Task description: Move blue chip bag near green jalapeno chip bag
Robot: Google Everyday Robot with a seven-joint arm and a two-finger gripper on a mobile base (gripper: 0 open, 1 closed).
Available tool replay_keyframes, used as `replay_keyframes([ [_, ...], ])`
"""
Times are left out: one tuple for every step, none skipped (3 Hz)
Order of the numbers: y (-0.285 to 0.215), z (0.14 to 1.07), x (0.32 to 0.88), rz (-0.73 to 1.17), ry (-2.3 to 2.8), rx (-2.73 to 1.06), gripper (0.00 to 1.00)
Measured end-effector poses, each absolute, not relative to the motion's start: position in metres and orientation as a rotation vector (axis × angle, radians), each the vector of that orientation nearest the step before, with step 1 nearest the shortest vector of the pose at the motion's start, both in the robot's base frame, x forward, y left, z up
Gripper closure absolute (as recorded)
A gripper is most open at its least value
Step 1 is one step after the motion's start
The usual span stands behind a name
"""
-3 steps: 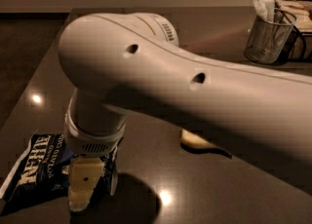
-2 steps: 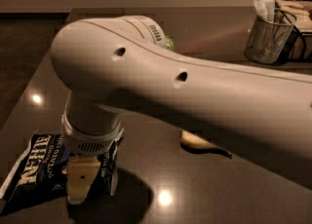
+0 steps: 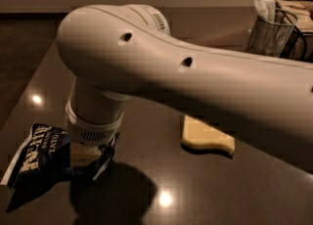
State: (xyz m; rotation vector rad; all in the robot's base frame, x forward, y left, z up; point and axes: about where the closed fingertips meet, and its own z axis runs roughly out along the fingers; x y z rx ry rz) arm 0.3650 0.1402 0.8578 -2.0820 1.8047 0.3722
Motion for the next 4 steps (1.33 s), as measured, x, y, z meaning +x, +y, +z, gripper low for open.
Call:
replay_keyframes([
  [0.126, 0.877, 0.389, 0.358, 1.833, -2.015, 0.82],
  [0.100, 0.893, 0.434, 0.302, 1.903, -1.918, 1.00],
  [0.064, 0.906, 0.480, 0.223, 1.969, -1.825, 1.00],
  [0.024, 0.911, 0.521, 0.146, 2.042, -1.741, 1.00],
])
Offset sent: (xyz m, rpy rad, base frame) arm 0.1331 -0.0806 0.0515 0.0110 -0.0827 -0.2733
